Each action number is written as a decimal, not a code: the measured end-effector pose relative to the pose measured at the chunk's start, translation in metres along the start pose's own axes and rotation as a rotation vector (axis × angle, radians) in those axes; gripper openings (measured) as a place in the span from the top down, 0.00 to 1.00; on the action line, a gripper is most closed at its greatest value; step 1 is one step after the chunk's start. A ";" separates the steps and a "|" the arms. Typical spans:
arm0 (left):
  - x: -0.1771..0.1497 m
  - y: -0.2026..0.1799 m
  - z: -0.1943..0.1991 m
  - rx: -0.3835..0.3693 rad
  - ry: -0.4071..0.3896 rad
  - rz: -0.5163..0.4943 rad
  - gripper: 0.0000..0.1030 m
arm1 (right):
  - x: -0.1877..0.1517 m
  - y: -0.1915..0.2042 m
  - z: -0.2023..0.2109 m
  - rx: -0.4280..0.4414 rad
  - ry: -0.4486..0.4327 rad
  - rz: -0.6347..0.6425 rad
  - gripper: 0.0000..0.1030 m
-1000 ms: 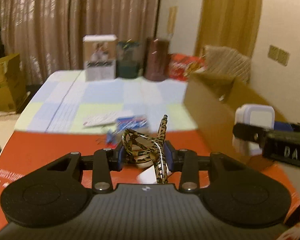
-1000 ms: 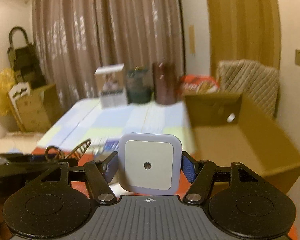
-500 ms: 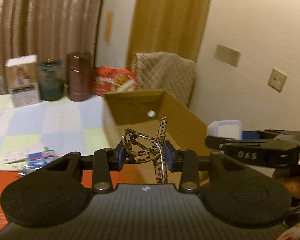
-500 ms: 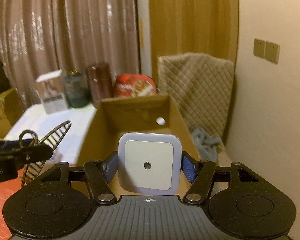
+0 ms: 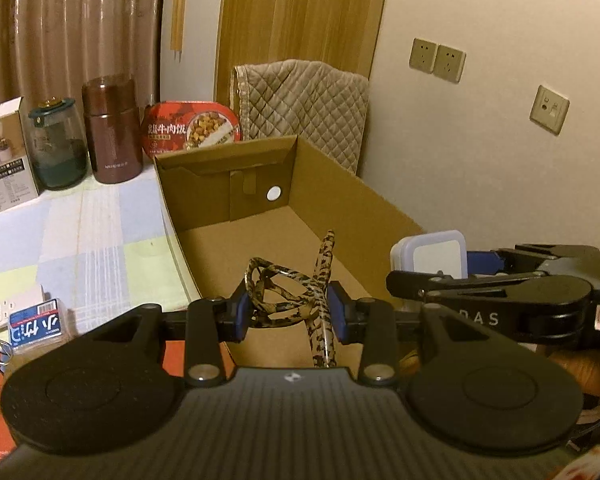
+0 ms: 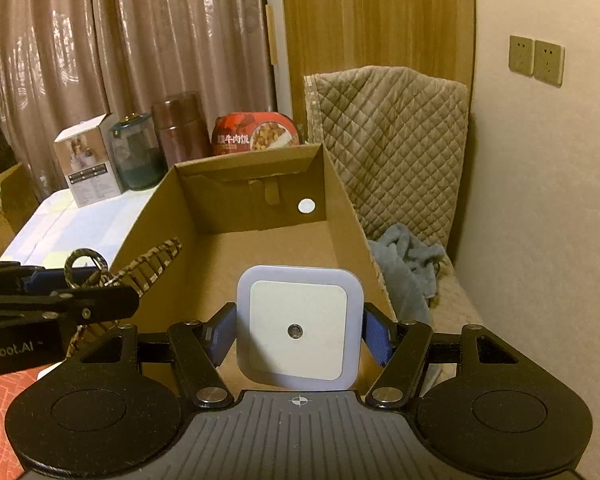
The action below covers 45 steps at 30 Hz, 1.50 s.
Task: Organize rigid objects
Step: 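Carry both items to the cardboard box and release them inside, then return both tools to the mat and grasp the white USB dongle with the right tool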
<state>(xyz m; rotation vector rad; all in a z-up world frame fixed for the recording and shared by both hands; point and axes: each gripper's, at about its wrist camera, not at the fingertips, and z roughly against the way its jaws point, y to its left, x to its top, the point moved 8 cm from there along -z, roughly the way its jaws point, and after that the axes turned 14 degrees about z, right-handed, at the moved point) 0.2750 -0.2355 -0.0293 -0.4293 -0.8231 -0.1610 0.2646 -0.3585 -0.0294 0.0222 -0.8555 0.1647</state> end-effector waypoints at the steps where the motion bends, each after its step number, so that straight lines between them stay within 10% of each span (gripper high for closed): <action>1: -0.001 0.001 -0.003 0.003 0.006 0.000 0.67 | 0.000 -0.001 -0.003 0.000 0.001 -0.001 0.39; 8: 0.000 0.004 -0.010 0.019 0.000 0.007 0.54 | -0.006 -0.006 -0.010 -0.001 0.012 -0.015 0.39; 45: 0.019 0.036 0.042 0.057 -0.084 0.065 0.54 | 0.008 0.019 0.004 0.029 -0.015 0.001 0.26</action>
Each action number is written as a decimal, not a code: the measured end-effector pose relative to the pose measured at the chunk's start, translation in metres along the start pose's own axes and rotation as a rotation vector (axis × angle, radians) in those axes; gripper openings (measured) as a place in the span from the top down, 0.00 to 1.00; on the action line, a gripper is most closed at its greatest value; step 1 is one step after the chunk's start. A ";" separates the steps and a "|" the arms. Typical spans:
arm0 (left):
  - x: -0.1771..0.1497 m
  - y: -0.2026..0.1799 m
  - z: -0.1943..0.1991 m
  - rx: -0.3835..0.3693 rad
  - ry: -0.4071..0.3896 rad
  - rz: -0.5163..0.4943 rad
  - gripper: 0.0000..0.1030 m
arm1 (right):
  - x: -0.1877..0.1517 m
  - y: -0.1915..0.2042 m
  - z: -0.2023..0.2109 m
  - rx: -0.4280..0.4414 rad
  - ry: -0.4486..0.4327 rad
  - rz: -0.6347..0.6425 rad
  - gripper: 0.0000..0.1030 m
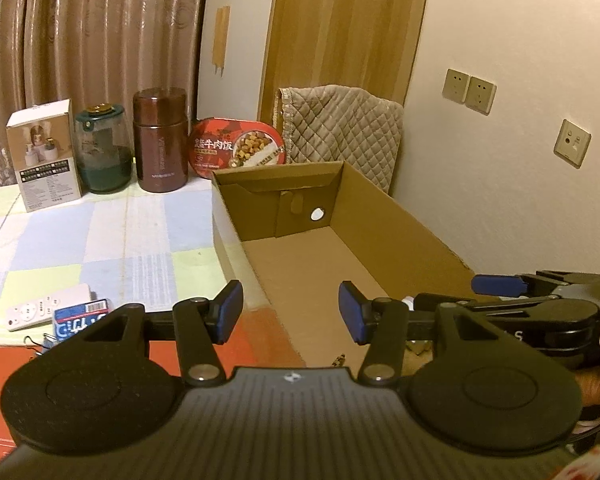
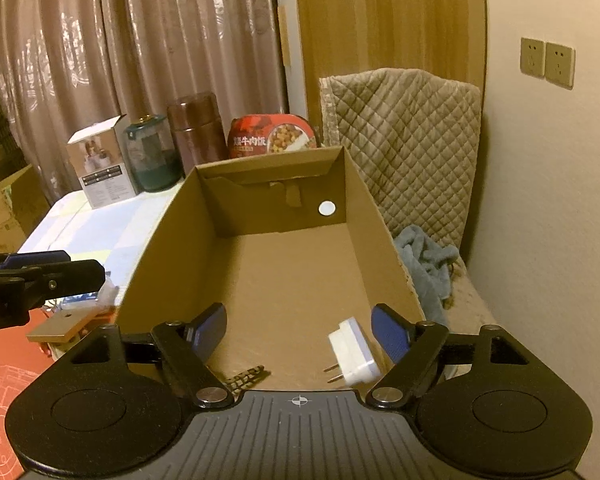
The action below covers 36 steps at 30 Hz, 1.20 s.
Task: Organize rigid objects
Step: 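Return both tools to the mat and grasp the white USB dongle with the right tool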
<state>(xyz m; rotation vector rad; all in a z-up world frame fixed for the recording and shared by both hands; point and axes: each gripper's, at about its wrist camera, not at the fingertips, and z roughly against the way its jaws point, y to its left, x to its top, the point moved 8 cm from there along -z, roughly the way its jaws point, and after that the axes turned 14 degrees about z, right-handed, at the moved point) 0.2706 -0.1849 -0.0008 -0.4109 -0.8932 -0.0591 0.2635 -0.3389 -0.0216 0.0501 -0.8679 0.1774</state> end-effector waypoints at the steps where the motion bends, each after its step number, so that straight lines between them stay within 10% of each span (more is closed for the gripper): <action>1: 0.001 0.002 0.003 0.000 -0.003 0.001 0.54 | 0.002 0.002 0.001 0.000 0.000 0.003 0.26; 22: 0.040 0.124 0.117 0.159 -0.143 0.041 0.50 | 0.079 0.114 0.084 0.111 -0.189 0.074 0.23; 36: -0.014 0.205 0.142 0.278 -0.107 0.106 0.48 | 0.019 0.208 0.053 0.211 -0.067 0.125 0.22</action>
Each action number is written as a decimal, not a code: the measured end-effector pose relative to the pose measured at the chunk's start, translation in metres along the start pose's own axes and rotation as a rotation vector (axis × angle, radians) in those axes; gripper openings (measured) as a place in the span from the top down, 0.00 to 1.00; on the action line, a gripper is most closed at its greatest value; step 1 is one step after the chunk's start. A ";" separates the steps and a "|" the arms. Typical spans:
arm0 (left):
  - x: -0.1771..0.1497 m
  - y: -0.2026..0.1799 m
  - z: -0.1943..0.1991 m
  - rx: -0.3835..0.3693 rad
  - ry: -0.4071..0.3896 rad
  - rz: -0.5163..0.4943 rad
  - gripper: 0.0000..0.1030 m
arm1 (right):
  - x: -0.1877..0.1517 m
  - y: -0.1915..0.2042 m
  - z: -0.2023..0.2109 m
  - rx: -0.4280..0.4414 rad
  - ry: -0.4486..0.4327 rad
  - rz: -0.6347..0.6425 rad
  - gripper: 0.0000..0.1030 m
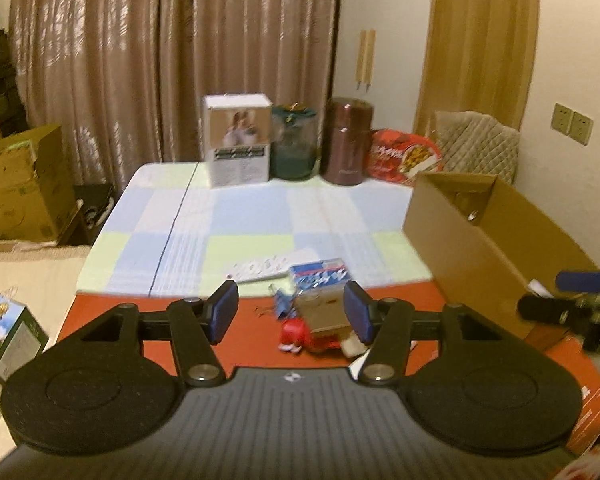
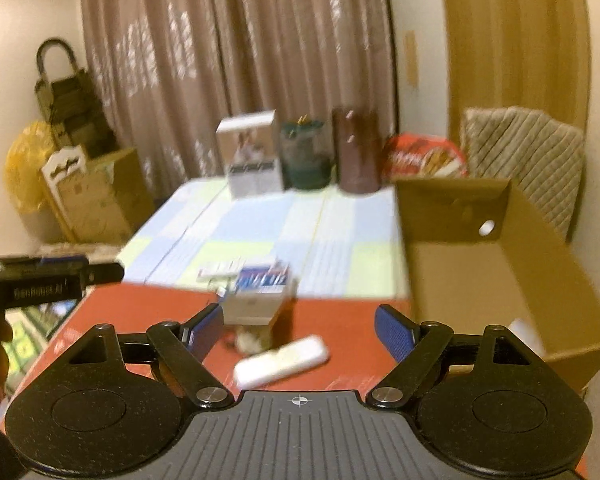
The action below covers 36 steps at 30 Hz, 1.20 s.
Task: Organize rigid objects
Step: 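Return both tools to the mat and grasp the white USB dongle with the right tool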
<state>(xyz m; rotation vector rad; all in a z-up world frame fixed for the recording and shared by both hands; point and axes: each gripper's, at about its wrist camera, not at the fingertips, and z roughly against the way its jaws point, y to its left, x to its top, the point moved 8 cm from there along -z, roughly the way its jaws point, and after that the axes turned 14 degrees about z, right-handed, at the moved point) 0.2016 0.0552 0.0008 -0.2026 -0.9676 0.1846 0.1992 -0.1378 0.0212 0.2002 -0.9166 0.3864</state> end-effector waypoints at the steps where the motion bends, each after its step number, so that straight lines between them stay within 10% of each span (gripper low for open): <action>1: -0.003 0.006 -0.002 0.006 0.003 0.005 0.48 | -0.006 0.007 -0.007 0.009 0.013 0.007 0.22; 13: -0.033 0.052 -0.067 0.041 0.085 0.040 0.45 | -0.076 0.035 -0.113 0.012 0.189 -0.052 0.16; 32: -0.045 0.052 -0.112 0.006 0.169 0.038 0.41 | -0.077 0.033 -0.193 -0.092 0.195 -0.061 0.14; 36: -0.050 0.047 -0.112 -0.014 0.188 0.028 0.41 | -0.082 0.027 -0.185 -0.072 0.196 0.004 0.31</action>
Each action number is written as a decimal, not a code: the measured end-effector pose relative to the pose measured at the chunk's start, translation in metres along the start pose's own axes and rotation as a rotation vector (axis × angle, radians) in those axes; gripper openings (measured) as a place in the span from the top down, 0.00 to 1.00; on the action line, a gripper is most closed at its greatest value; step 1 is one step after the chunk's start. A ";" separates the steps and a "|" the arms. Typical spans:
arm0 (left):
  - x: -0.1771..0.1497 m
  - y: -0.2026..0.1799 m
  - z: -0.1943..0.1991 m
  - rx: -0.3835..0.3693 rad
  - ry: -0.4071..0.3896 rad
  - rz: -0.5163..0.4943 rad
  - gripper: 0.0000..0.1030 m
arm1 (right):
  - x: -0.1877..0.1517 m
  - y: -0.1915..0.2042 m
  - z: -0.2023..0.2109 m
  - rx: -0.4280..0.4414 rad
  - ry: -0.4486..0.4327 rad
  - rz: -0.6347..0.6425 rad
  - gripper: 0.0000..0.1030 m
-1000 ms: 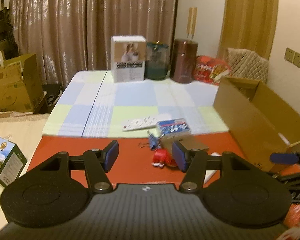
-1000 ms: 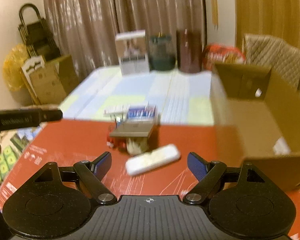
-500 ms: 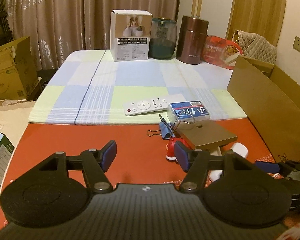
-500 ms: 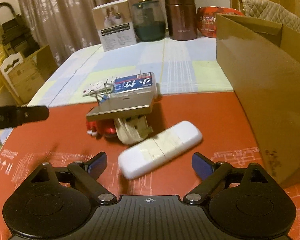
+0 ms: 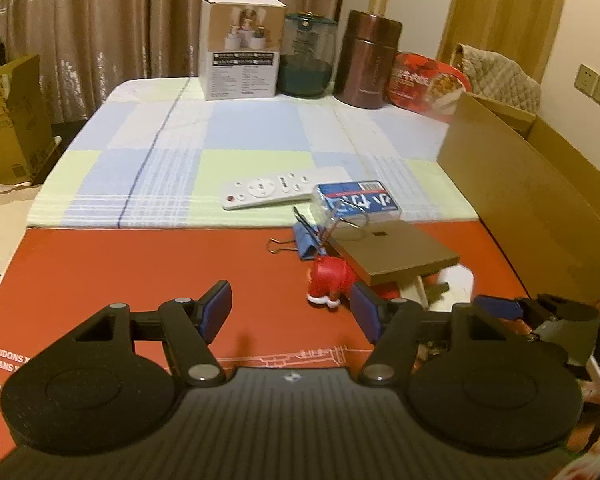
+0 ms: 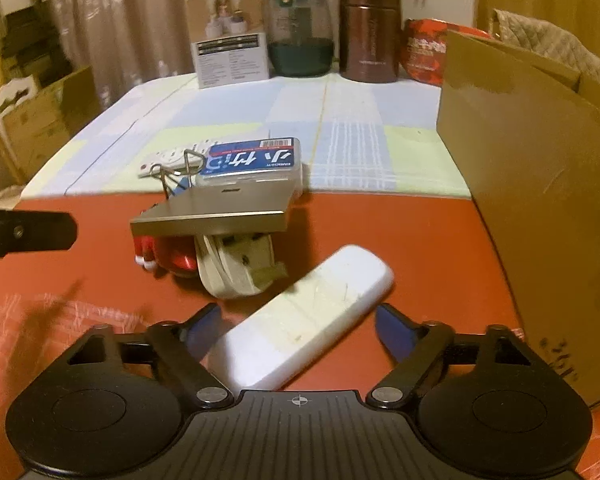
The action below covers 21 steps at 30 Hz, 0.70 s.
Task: Organize rigid objects
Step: 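Return both tools to the mat and grasp the white USB dongle with the right tool, then grasp the white plug adapter with the left tool while the right tool holds the dongle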
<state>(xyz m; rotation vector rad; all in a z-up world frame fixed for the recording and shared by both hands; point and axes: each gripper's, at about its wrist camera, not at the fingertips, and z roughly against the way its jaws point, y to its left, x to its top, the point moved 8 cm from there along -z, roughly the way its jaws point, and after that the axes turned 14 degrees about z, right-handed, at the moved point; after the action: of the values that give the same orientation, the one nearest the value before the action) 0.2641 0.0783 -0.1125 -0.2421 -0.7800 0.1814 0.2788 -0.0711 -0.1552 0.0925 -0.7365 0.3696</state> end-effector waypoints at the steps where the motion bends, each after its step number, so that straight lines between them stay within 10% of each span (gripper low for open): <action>1: -0.002 -0.002 -0.001 -0.005 0.005 -0.004 0.41 | -0.001 -0.002 0.002 0.000 0.001 0.015 0.40; 7: -0.010 -0.012 -0.003 -0.050 0.017 -0.032 0.41 | -0.008 -0.004 0.011 0.058 0.007 0.112 0.62; 21: -0.037 -0.045 -0.009 -0.114 0.046 -0.180 0.41 | -0.042 0.022 0.052 0.250 0.048 0.265 0.63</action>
<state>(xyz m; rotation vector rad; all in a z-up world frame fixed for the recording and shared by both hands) 0.2475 0.0250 -0.1311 -0.2811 -0.7630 -0.0382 0.2086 -0.0741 -0.1461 0.2224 -0.6537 0.7144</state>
